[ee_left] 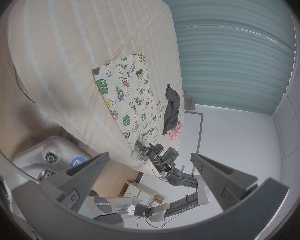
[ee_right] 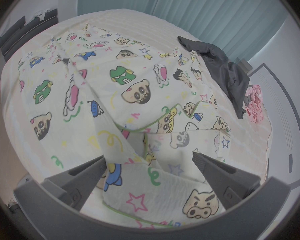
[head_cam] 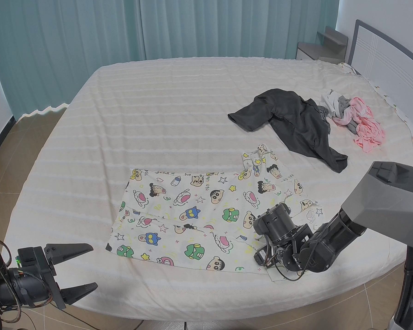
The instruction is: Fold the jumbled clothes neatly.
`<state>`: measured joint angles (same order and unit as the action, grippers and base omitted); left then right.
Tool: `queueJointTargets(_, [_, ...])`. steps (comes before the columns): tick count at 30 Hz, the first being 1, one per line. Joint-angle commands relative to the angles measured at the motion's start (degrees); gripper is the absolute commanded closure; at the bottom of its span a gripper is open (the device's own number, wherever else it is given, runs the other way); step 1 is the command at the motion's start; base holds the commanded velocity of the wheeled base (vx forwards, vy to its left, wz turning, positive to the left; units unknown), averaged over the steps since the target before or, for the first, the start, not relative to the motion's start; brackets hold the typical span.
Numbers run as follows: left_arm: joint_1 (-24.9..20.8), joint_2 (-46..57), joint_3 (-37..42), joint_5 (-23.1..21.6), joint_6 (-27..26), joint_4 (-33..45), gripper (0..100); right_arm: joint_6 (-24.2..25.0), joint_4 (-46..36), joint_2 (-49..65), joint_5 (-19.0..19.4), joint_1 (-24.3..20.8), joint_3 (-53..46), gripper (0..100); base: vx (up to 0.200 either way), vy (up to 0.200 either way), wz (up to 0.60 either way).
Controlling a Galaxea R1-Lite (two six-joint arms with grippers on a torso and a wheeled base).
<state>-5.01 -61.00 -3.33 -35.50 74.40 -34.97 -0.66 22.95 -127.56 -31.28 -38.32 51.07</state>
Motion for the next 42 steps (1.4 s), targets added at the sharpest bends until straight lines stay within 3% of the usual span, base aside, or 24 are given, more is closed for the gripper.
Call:
queueJointTargets(1, [0.0,0.0,0.0,0.0,0.0,-0.1,0,-0.2,0.5,-1.1,0.0,1.1,1.3,0,0.000,0.000,0.00])
queueJointTargets(22, [0.0,-0.1,0.0,0.0,0.0,0.0,0,-0.1,6.4,-1.2,-0.9,3.4,4.0,0,0.000,0.000,0.00])
queueJointTargets(30, [0.0,-0.3,0.0,0.0,0.0,0.0,0,0.1,7.5,2.1,0.3,3.5,-1.8,0,0.000,0.000,0.00])
queueJointTargets(36, [0.1,0.3,0.0,0.2,-0.3,-0.1,0,1.0,7.9,7.2,4.9,4.0,-5.5,0,0.000,0.000,0.00])
queueJointTargets(37, [0.0,0.6,0.0,0.4,-2.2,0.0,0,3.1,9.2,9.7,9.6,3.9,-6.9,0,0.000,0.000,0.00])
queueJointTargets(38, [0.0,0.7,0.0,0.4,-3.1,0.0,0,3.8,9.7,10.4,11.2,3.9,-7.4,0,0.000,0.000,0.00])
queueJointTargets(42, [0.0,0.7,-1.7,2.0,-7.9,0.0,0,8.1,14.1,14.4,14.3,3.8,-10.7,0,0.000,0.000,0.00])
